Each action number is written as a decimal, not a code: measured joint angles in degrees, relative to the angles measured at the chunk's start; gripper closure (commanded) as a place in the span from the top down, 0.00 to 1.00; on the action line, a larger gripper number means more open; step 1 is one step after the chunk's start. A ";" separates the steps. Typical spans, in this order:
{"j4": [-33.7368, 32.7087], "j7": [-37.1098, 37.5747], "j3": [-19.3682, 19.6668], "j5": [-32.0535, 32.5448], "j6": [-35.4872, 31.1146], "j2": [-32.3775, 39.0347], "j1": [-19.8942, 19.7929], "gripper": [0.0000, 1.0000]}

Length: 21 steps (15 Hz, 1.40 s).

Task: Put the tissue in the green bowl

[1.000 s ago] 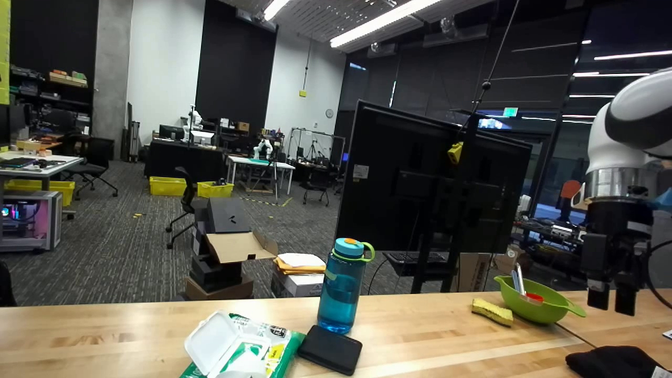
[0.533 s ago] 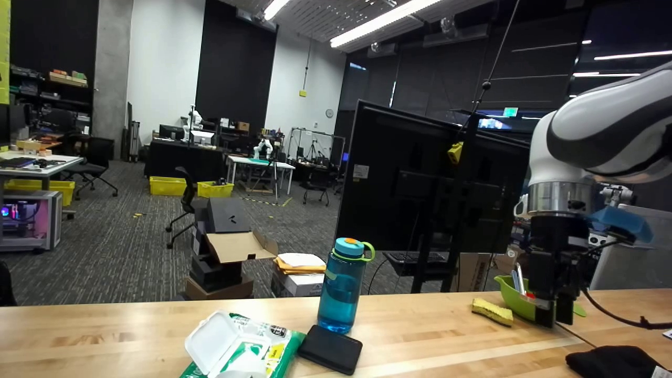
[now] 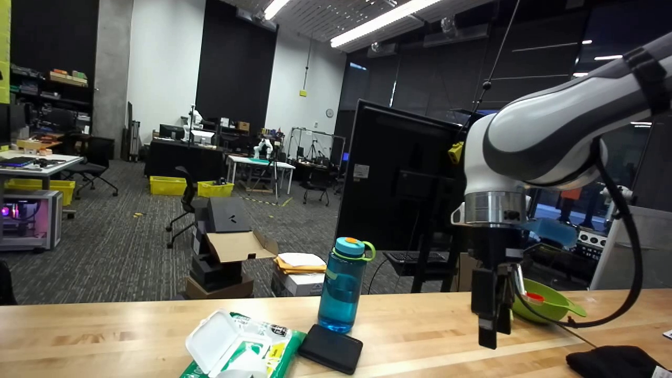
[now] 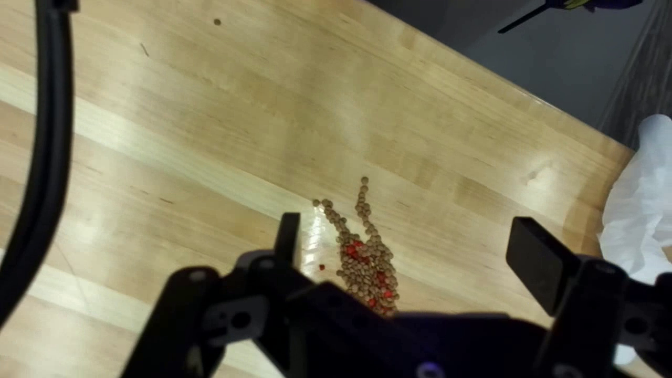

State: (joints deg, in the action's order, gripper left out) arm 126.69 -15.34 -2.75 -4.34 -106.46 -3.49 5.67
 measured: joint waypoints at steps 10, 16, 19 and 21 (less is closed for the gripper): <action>-9.06 0.47 -6.85 0.25 0.17 10.98 3.65 1.00; -15.82 4.15 -9.99 0.24 -0.44 18.77 6.83 1.00; -19.79 6.59 -11.05 0.37 -0.84 23.33 9.01 1.00; -22.49 7.98 -11.29 0.65 -0.92 26.24 10.36 1.00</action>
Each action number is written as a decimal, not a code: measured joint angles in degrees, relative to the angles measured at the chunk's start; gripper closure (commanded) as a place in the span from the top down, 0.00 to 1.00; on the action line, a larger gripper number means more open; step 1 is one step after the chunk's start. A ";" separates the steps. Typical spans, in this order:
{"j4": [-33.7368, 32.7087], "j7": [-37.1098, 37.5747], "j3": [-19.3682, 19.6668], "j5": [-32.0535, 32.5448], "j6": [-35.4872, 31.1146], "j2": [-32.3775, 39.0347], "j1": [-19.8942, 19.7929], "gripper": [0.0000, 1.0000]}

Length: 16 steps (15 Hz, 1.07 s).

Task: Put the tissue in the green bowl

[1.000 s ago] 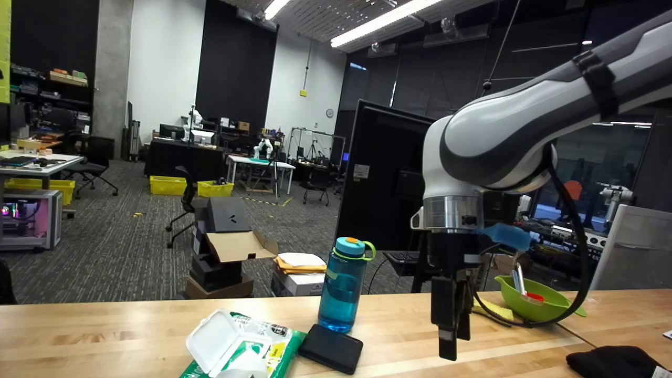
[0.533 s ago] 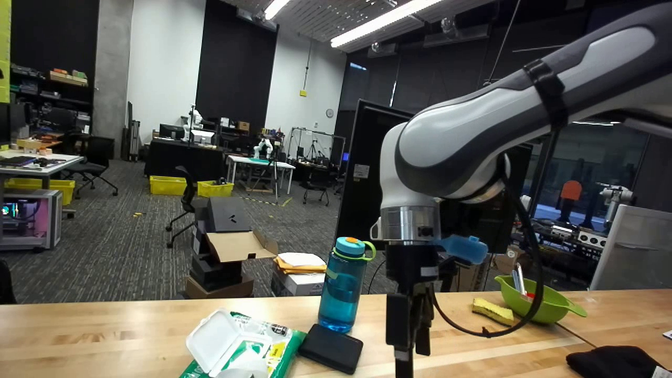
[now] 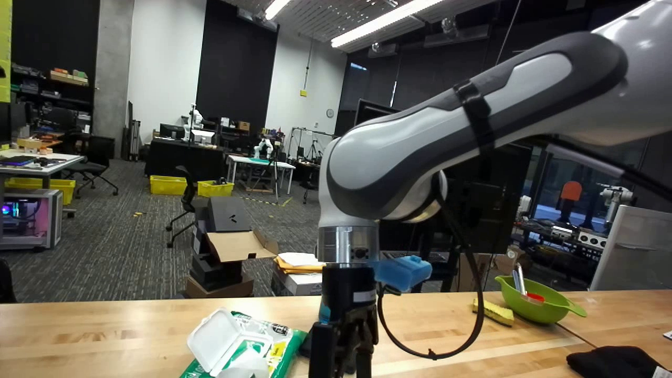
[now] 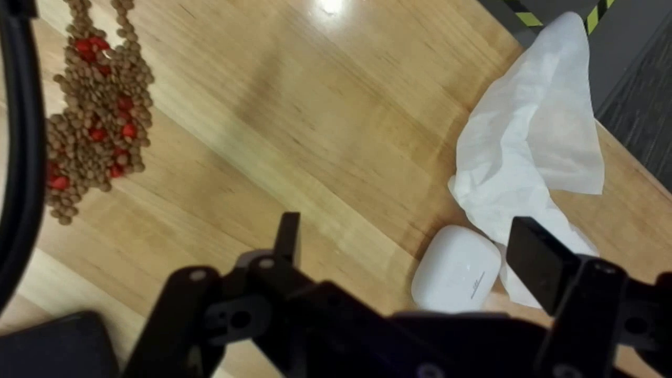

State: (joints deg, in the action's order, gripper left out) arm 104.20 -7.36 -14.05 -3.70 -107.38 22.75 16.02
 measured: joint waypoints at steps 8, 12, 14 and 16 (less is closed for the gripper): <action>-9.75 3.11 -0.22 0.12 0.73 8.91 3.52 1.00; -13.90 4.75 -0.61 0.10 3.39 12.32 5.53 1.00; -15.59 5.72 -0.89 0.09 5.46 13.61 6.62 1.00; -16.96 6.99 -1.09 0.04 7.40 14.56 7.69 1.00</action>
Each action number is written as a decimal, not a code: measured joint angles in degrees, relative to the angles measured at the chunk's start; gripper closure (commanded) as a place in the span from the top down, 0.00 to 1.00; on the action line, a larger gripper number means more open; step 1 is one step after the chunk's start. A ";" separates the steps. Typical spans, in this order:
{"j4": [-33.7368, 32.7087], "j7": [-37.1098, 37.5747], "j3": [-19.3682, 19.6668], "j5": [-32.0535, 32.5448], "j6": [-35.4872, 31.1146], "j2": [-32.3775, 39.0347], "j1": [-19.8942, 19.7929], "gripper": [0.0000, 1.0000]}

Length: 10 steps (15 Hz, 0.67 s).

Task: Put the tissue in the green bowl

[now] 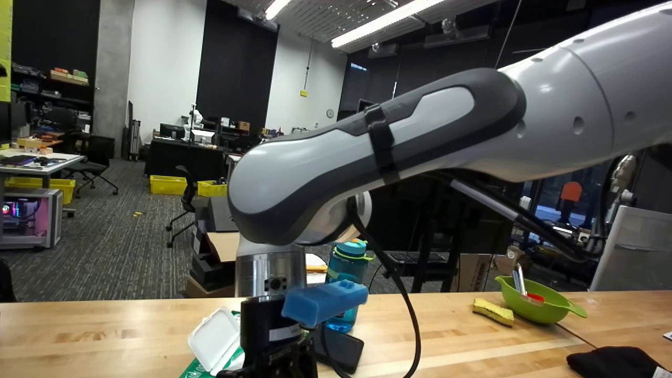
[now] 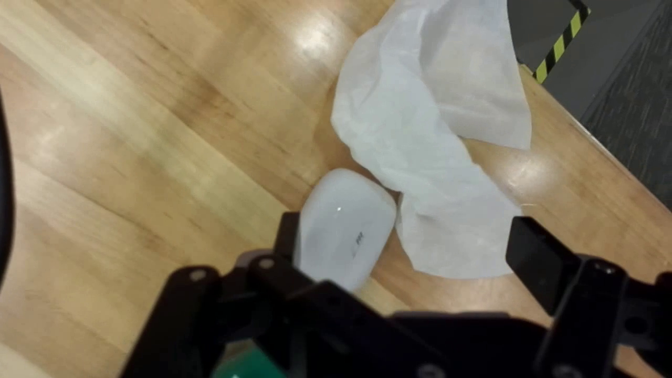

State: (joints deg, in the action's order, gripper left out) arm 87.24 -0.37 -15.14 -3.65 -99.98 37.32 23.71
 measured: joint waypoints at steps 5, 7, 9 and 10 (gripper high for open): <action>-1.99 3.35 -0.24 -0.33 3.83 1.50 1.74 1.00; -1.99 4.16 -0.26 -0.47 4.50 1.97 2.05 1.00; -1.69 4.81 -0.26 -0.59 4.57 2.35 2.15 1.00; -1.39 5.31 -0.26 -0.67 4.55 2.42 2.15 1.00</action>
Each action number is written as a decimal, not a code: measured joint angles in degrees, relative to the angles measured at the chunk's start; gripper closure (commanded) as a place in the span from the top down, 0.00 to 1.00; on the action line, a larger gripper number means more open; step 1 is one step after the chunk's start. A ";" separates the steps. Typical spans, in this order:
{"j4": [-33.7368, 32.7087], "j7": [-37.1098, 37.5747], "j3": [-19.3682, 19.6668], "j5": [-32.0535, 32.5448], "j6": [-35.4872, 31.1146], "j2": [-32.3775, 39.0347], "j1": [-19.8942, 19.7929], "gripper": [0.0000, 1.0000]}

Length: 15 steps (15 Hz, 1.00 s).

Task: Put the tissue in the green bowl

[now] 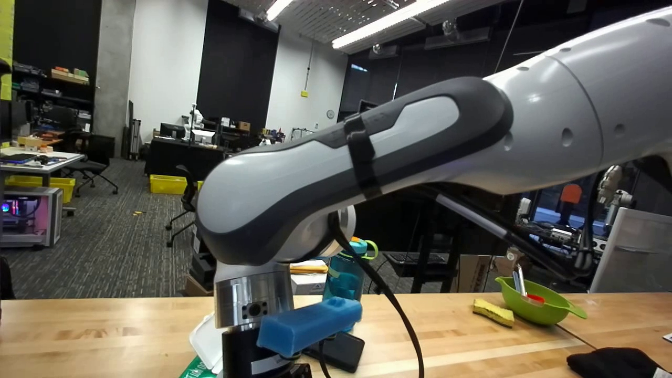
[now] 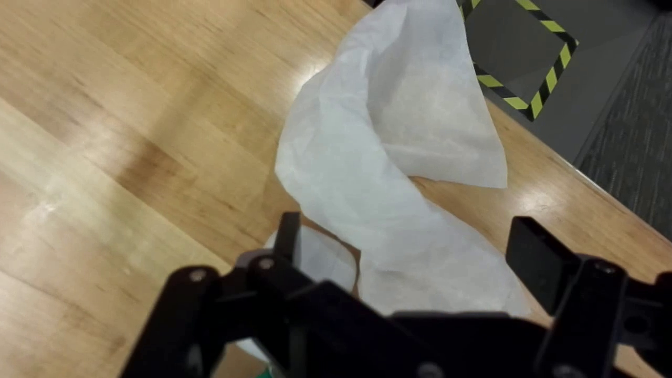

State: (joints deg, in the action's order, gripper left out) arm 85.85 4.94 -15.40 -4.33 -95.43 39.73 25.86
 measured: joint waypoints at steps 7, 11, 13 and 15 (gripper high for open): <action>2.39 2.65 -0.01 -0.36 0.00 -0.10 -0.01 0.52; 3.37 3.67 -0.01 -0.37 0.00 -0.32 -0.01 0.19; 3.69 3.98 -0.01 -0.37 0.02 -0.60 -0.01 0.05; 4.07 4.49 -0.01 -0.37 0.05 -1.17 -0.03 0.00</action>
State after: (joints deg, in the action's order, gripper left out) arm 89.92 9.43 -15.41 -4.70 -95.39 38.56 25.83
